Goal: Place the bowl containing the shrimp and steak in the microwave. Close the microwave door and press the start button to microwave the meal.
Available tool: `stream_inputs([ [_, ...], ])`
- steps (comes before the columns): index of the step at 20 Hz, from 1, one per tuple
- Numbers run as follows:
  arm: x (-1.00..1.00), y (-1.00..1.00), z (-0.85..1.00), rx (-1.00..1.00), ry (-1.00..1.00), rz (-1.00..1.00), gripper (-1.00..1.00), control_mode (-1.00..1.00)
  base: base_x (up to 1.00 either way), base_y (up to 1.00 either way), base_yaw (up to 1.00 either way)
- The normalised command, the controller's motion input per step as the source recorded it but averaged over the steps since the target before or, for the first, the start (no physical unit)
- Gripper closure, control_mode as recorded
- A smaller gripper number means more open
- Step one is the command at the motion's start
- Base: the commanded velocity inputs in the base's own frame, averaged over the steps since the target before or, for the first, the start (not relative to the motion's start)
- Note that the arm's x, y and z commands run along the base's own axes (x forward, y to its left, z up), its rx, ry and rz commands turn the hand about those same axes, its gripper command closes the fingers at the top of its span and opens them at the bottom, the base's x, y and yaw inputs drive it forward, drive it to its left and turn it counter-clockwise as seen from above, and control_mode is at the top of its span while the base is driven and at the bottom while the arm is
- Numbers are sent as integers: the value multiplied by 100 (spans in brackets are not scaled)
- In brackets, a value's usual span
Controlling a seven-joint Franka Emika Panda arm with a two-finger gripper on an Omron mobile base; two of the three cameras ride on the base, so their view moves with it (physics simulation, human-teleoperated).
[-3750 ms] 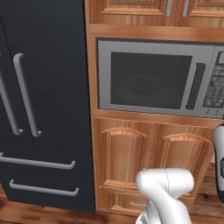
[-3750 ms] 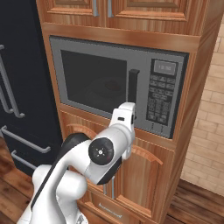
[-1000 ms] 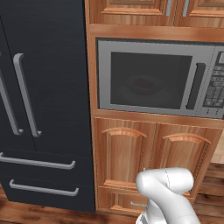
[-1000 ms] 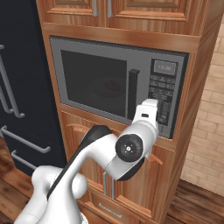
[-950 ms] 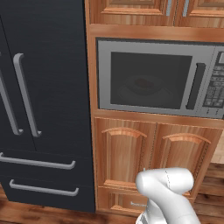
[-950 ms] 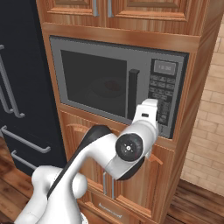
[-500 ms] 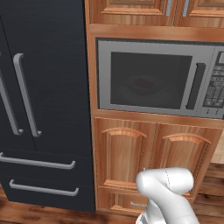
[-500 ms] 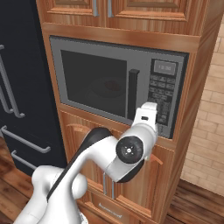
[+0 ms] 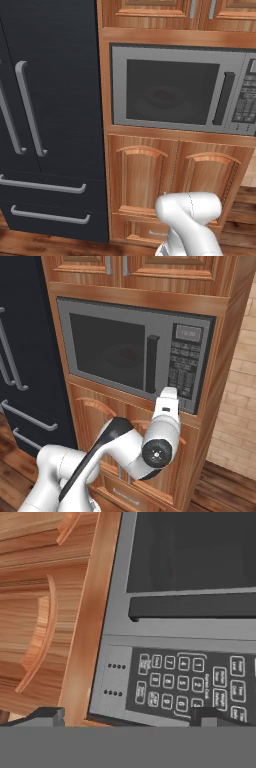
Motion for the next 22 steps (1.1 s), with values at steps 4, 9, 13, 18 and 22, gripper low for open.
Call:
stream_inputs([
  [4, 5, 0, -2, 1, -13, 15, -100, -100, 0, 0, 0],
  [9, 8, 1, 0, 0, -3, 8, -100, -100, 0, 0, 0],
  [13, 15, 5, 3, 0, 0, 2, -100, -100, 0, 0, 0],
  [18, 1, 0, 4, 0, -1, 5, -100, -100, 0, 0, 0],
  [22, 0, 0, 0, 0, -5, 2, -100, -100, 0, 0, 0],
])
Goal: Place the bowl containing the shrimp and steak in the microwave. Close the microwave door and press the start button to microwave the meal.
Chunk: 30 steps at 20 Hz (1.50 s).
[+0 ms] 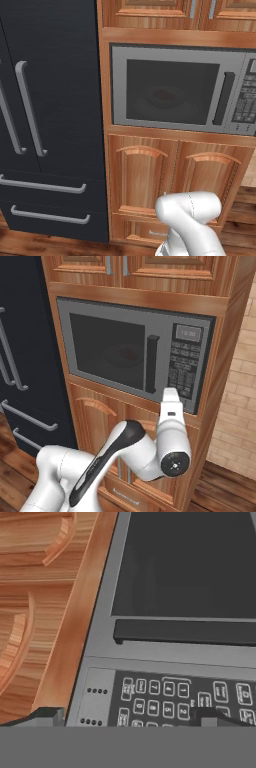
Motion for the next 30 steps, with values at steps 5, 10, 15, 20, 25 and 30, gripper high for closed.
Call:
stream_inputs([
  [5, 10, 0, 0, 0, -4, 0, -100, -100, 0, 0, 0],
  [10, 13, -1, 0, 0, -1, 0, -100, -100, 0, 0, 0],
  [15, 7, -4, 0, 0, 0, 0, 100, -100, 0, 0, 0],
  [20, 0, -16, 0, 0, 0, 0, 100, -100, 0, 0, 0],
  [25, 5, -12, 0, 0, 0, 0, 100, -100, 0, 0, 0],
  [30, 24, 0, 0, 0, 0, 0, 100, -100, 0, 0, 0],
])
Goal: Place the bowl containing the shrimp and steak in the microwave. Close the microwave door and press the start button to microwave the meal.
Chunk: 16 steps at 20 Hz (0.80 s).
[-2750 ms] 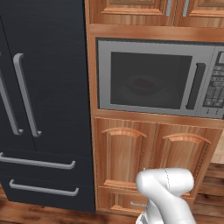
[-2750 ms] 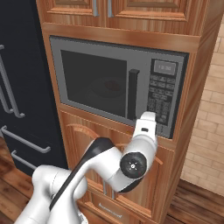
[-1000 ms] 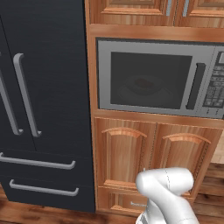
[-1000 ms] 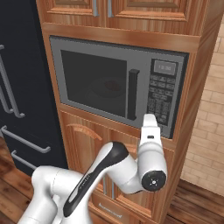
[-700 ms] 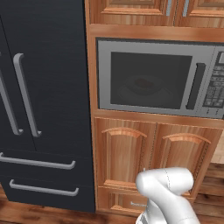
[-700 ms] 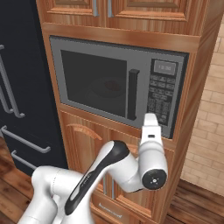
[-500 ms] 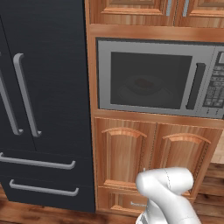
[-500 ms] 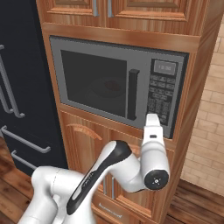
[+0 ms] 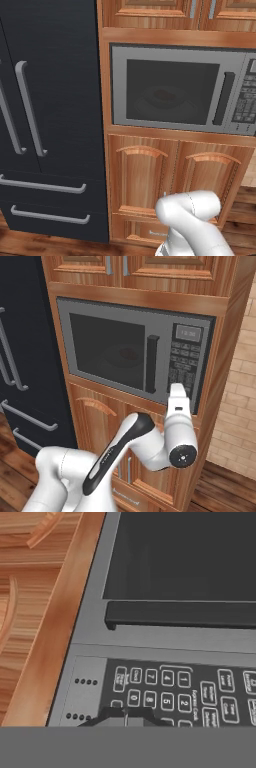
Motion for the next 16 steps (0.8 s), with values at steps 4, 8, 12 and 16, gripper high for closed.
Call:
stream_inputs([
  [4, 19, 0, 0, 0, 0, 0, 100, -100, 0, 0, 0],
  [8, 12, -1, -4, 0, 0, 0, 100, -100, 0, 0, 0],
  [12, 11, 0, -9, 0, 0, 0, 100, -100, 0, 0, 0],
  [16, 13, 0, -18, 0, 0, 0, 100, -100, 0, 0, 0],
])
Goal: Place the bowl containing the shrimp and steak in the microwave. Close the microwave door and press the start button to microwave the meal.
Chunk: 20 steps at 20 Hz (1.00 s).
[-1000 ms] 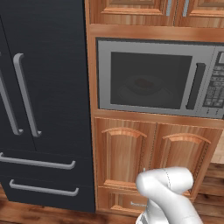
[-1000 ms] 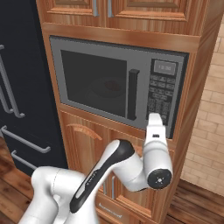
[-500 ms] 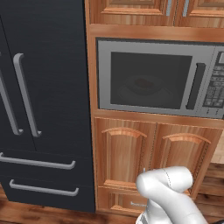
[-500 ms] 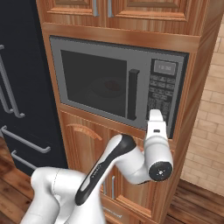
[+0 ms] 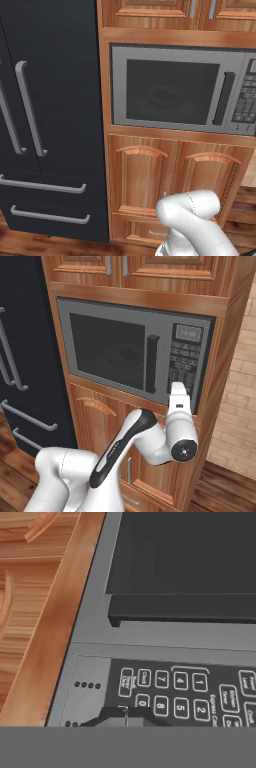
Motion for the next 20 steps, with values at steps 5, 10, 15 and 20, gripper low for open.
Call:
stream_inputs([
  [5, 10, 0, -18, 0, 0, 0, 100, -100, 0, 0, 0],
  [10, 11, -6, -2, 0, 0, 0, 100, -100, 0, 0, 0],
  [15, 14, -18, 0, 0, 0, 0, 100, -100, 0, 0, 0],
  [20, 9, -16, 0, 0, 0, 0, 100, -100, 0, 0, 0],
])
